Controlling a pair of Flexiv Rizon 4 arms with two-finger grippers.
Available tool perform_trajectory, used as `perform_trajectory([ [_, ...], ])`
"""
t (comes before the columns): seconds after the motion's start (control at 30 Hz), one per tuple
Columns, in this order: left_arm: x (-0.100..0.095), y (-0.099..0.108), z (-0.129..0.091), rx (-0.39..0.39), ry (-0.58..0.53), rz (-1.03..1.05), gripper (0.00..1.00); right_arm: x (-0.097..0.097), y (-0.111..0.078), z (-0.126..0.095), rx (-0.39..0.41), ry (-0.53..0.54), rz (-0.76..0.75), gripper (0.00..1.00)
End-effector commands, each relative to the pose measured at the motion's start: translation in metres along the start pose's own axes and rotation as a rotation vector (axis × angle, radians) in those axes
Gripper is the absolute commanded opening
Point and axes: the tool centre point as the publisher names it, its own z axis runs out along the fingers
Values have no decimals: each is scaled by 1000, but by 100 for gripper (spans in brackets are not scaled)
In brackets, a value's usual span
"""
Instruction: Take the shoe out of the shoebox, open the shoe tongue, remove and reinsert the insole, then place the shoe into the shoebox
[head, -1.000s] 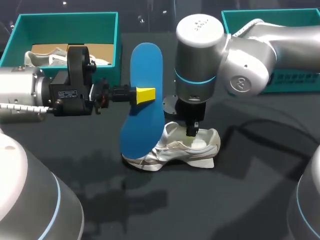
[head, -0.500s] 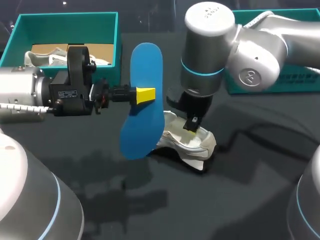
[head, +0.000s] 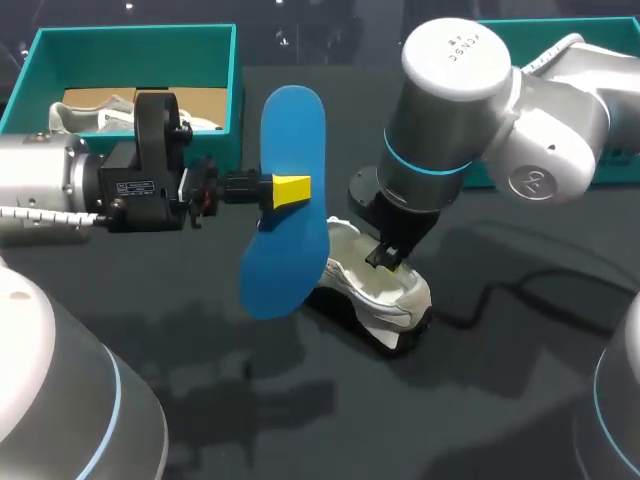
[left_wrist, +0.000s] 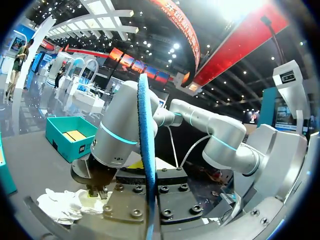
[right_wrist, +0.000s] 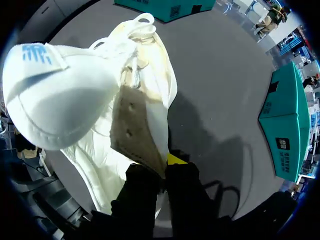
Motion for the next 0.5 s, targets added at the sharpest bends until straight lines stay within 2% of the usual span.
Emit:
perform_trajectory([
  [0.03, 0, 1, 1, 2, -1, 0, 0, 0, -2, 0, -25, 13, 51, 0],
  [0.23, 0, 1, 1, 2, -1, 0, 0, 12, 0, -3, -111, 32, 318, 0],
  [0.5, 0, 1, 1, 2, -1, 0, 0, 28, 6, -9, -109, -13, 566, 0],
])
